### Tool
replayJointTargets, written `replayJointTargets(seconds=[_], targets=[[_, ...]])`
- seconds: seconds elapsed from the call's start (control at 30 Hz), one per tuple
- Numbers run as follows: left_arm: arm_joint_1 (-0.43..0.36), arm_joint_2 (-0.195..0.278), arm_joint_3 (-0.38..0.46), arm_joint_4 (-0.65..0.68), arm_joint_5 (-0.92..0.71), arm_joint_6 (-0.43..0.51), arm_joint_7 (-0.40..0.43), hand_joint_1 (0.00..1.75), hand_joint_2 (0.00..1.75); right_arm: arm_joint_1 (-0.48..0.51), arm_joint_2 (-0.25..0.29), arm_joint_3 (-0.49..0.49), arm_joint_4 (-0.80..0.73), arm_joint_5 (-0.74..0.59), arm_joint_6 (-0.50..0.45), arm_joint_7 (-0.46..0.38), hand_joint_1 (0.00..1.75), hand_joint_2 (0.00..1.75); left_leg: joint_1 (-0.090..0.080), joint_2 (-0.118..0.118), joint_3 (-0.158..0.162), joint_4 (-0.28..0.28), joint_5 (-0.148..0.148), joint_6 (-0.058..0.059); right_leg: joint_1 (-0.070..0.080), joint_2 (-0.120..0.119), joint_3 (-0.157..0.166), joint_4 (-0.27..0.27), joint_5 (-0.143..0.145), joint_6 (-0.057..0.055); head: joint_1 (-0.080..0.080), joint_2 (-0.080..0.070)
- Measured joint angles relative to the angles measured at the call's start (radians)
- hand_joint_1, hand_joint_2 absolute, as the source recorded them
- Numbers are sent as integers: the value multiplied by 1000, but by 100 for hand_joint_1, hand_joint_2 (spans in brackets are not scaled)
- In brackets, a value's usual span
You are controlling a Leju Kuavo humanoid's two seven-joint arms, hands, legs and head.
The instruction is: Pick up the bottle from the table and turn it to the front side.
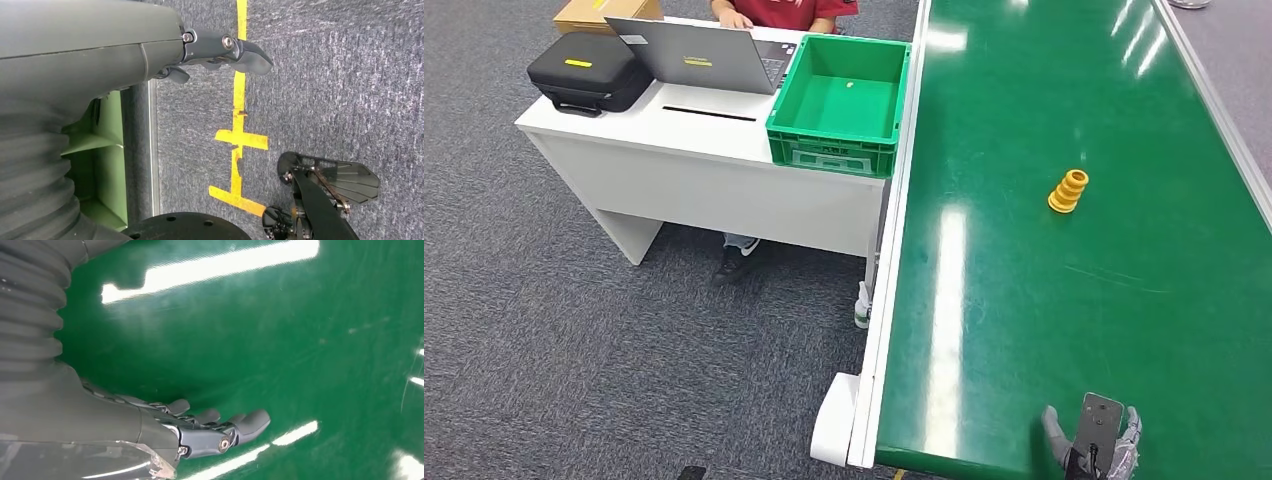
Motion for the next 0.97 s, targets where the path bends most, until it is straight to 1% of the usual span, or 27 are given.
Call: replayJointTargets(seconds=[0.2,0.5,0.77,0.97], targets=[[3,0,13,0,16,0,0,0,175,-40,-7,-12,74,-6,4,-21,0,175,0,2,1,0,0,0,0,3,0,0,1,0,0,0],[6,-3,24,0,26,-3,0,0,175,-67,-16,-19,126,7,0,-26,0,175,1,7,1,0,2,3,0,8,0,-2,6,3,0,0],[6,-4,24,0,20,-10,1,0,175,-70,-21,-21,145,6,-30,-42,0,175,0,8,1,0,4,6,0,11,0,-4,10,5,0,0],[9,-4,24,0,20,-10,-1,0,175,-52,-23,-24,125,1,-51,-55,0,175,0,8,1,0,5,7,0,10,0,-4,11,6,0,0]])
